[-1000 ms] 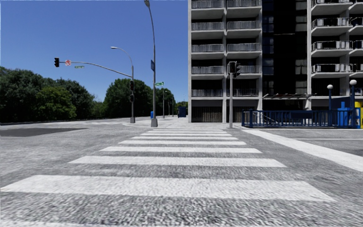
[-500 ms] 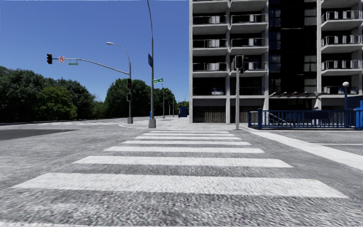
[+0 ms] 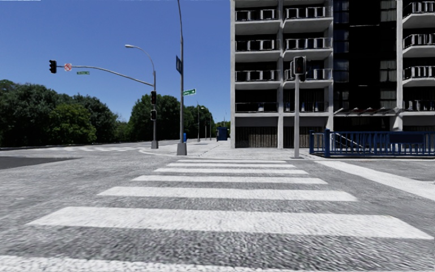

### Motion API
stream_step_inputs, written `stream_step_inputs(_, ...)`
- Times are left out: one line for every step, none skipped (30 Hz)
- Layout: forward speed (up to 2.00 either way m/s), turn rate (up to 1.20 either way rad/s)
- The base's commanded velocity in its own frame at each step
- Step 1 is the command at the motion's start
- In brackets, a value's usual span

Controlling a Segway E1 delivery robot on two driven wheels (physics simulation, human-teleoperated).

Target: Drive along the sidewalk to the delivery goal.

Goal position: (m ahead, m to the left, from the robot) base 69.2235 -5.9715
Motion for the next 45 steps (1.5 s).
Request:
stream_step_inputs(2.00,0.25)
stream_step_inputs(2.00,0.25)
stream_step_inputs(2.00,0.25)
stream_step_inputs(2.00,0.25)
stream_step_inputs(2.00,0.25)
stream_step_inputs(2.00,0.25)
stream_step_inputs(2.00,0.25)
stream_step_inputs(2.00,0.25)
stream_step_inputs(2.00,0.25)
stream_step_inputs(2.00,0.22)
stream_step_inputs(2.00,0.16)
stream_step_inputs(2.00,0.10)
stream_step_inputs(2.00,0.10)
stream_step_inputs(2.00,0.00)
stream_step_inputs(2.00,0.00)
stream_step_inputs(2.00,0.00)
stream_step_inputs(2.00,0.00)
stream_step_inputs(2.00,0.00)
stream_step_inputs(2.00,0.00)
stream_step_inputs(2.00,0.00)
stream_step_inputs(2.00,0.00)
stream_step_inputs(2.00,0.00)
stream_step_inputs(2.00,0.00)
stream_step_inputs(2.00,0.00)
stream_step_inputs(2.00,0.00)
stream_step_inputs(2.00,0.00)
stream_step_inputs(2.00,0.00)
stream_step_inputs(2.00,0.00)
stream_step_inputs(2.00,0.00)
stream_step_inputs(2.00,0.00)
stream_step_inputs(2.00,0.00)
stream_step_inputs(2.00,0.00)
stream_step_inputs(2.00,0.00)
stream_step_inputs(2.00,0.00)
stream_step_inputs(2.00,0.00)
stream_step_inputs(2.00,0.00)
stream_step_inputs(2.00,0.00)
stream_step_inputs(2.00,0.00)
stream_step_inputs(2.00,0.00)
stream_step_inputs(2.00,0.00)
stream_step_inputs(2.00,0.00)
stream_step_inputs(2.00,0.00)
stream_step_inputs(2.00,0.00)
stream_step_inputs(2.00,0.00)
stream_step_inputs(2.00,0.00)
